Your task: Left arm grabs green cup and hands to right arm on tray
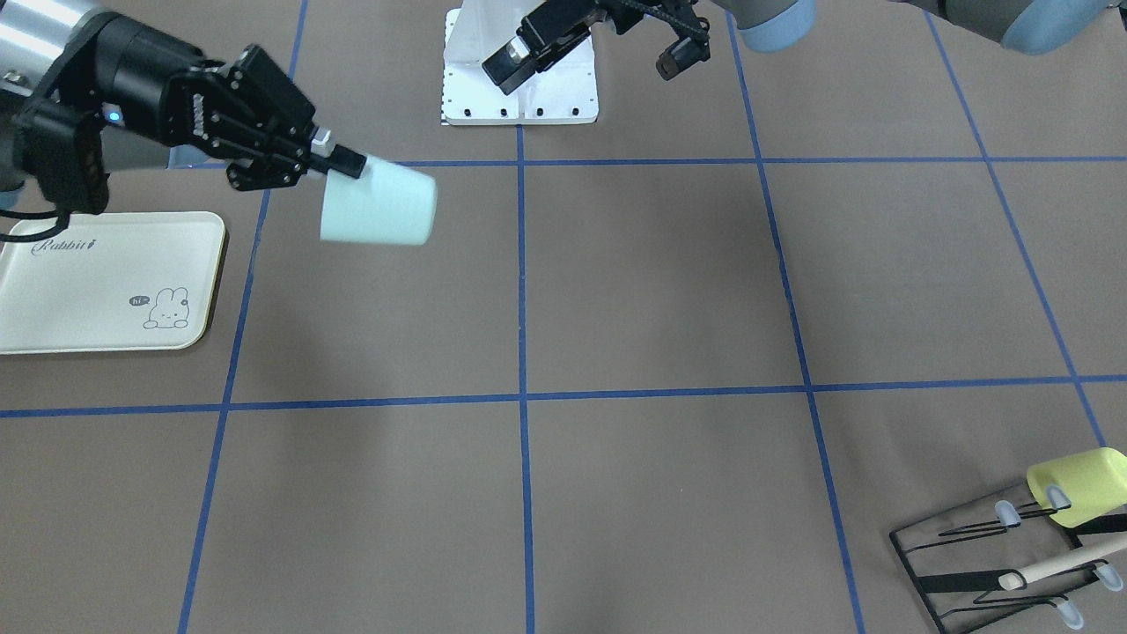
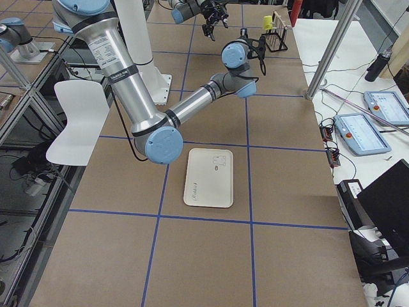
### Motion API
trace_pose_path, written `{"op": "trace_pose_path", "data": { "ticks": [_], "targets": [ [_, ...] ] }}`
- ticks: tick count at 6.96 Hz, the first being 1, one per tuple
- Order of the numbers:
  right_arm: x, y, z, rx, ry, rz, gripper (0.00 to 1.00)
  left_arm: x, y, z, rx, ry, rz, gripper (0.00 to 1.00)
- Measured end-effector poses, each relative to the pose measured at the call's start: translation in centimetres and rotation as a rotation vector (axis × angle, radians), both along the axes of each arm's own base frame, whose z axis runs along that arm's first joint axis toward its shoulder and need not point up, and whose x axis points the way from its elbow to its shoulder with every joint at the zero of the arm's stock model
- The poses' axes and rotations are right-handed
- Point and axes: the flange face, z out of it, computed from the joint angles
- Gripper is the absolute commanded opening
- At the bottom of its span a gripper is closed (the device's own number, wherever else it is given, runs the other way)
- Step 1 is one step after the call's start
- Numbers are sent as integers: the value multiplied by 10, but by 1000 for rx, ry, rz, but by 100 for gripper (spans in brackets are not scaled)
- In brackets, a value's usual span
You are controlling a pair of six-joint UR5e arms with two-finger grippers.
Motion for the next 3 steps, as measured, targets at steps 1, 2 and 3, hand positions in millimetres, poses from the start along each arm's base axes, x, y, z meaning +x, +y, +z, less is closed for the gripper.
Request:
{"op": "trace_pose_path", "data": {
  "ticks": [1, 2, 3],
  "targets": [
    [19, -26, 26, 27, 117, 18, 0, 3, -2, 9, 118, -117, -20, 100],
    [50, -50, 52, 66, 258, 3, 0, 5, -8, 16, 227, -254, -41, 100],
    [85, -67, 80, 97, 374, -21, 0, 1, -17, 21, 303, -390, -53, 100]
  ]
}}
